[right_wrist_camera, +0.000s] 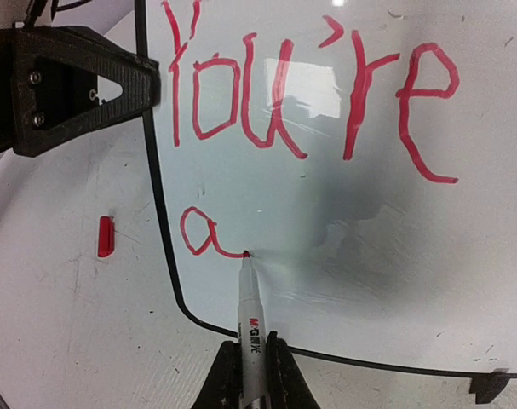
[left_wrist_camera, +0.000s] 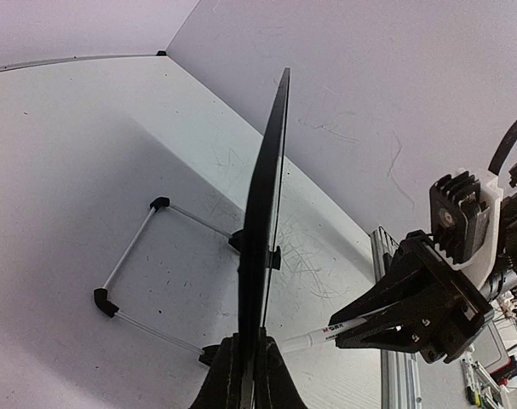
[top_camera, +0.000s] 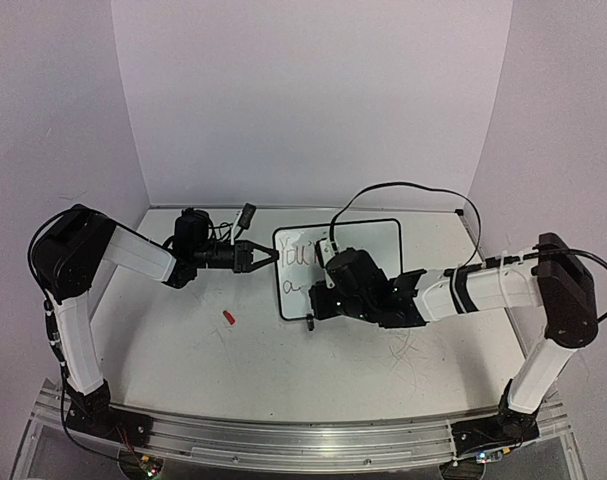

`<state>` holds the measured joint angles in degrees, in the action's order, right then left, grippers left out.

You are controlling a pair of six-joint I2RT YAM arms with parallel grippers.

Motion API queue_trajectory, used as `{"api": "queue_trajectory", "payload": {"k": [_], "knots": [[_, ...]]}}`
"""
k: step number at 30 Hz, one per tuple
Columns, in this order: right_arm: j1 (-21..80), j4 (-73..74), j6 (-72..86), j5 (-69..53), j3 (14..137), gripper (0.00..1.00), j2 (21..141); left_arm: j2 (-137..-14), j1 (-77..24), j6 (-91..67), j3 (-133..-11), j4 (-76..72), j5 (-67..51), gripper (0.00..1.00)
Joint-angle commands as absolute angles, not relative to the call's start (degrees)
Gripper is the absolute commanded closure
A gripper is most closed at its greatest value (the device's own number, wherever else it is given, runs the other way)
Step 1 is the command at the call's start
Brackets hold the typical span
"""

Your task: Write a sentence on the whiteboard

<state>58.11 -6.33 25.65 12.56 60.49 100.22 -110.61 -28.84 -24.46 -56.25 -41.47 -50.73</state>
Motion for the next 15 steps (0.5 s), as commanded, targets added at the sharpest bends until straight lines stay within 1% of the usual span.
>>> {"api": "queue_trajectory", "payload": {"k": [1,3,5,9,15], "knots": [[58.8,-12.0,23.2,11.4,57.8,1.00,92.9,-108.9,-30.1,-24.1,-58.0,-40.9,-52.5,1.00],[59.0,-18.9,22.2,7.3,53.5,1.00,88.3,-108.7,-30.1,-24.0,-57.9,-40.9,-52.6,1.00],[58.8,-20.8,20.6,6.2,52.3,1.00,87.1,-108.6,-30.3,-24.0,-57.8,-40.9,-52.5,1.00],[58.6,-14.2,18.0,9.4,57.4,1.00,92.8,-108.8,-30.3,-24.0,-58.0,-40.9,-52.6,1.00],[59.6,-11.4,16.2,12.1,61.1,1.00,96.3,-108.5,-30.2,-24.0,-57.8,-40.8,-52.5,1.00]]}}
